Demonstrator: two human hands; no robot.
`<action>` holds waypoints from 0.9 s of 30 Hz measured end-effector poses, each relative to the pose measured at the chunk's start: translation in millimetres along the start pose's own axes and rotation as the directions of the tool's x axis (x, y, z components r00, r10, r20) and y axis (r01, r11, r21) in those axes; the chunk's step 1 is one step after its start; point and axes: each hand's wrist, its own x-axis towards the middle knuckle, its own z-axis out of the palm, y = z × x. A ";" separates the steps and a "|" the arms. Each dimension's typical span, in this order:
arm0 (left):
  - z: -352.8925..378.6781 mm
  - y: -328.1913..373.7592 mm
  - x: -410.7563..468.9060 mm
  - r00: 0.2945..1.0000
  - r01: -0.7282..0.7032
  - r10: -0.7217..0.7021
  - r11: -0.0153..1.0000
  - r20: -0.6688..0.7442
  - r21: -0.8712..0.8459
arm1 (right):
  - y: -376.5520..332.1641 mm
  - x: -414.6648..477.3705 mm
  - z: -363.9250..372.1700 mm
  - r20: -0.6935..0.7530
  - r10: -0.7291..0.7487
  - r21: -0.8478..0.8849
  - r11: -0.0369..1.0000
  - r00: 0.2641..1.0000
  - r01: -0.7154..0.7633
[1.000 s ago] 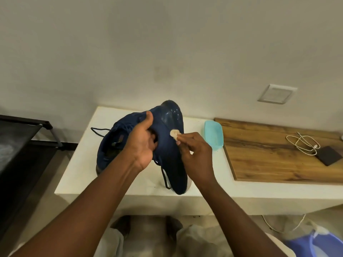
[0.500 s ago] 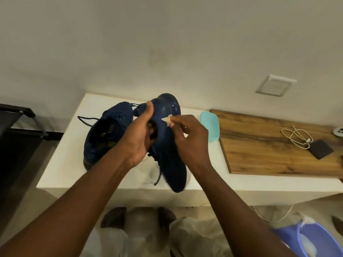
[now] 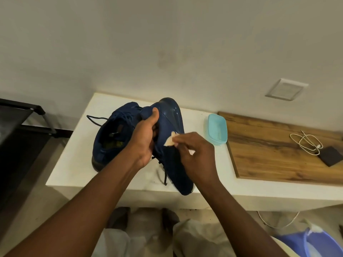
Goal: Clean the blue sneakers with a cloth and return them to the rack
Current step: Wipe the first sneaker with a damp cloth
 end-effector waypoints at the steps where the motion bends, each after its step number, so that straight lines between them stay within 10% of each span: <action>1: 1.2 -1.1 -0.6 1.000 -0.003 0.003 1.000 0.018 0.016 | -7.7 8.1 5.2 -0.031 -0.056 -0.005 0.998 0.998 0.056; 8: 1.1 -3.4 -1.1 0.999 0.035 -0.038 0.994 -0.035 -0.099 | 0.3 -14.9 4.9 0.265 -0.166 -0.264 0.935 0.950 0.237; 18: 6.8 -9.3 1.8 0.997 0.013 -0.024 0.988 -0.072 -0.154 | 27.4 -0.7 -23.9 0.087 0.437 -0.389 0.842 0.895 -0.374; 27: 7.1 -14.2 2.5 0.998 0.027 -0.031 0.996 -0.047 -0.085 | 18.6 24.3 -12.5 0.026 0.119 -0.221 0.969 0.993 -0.110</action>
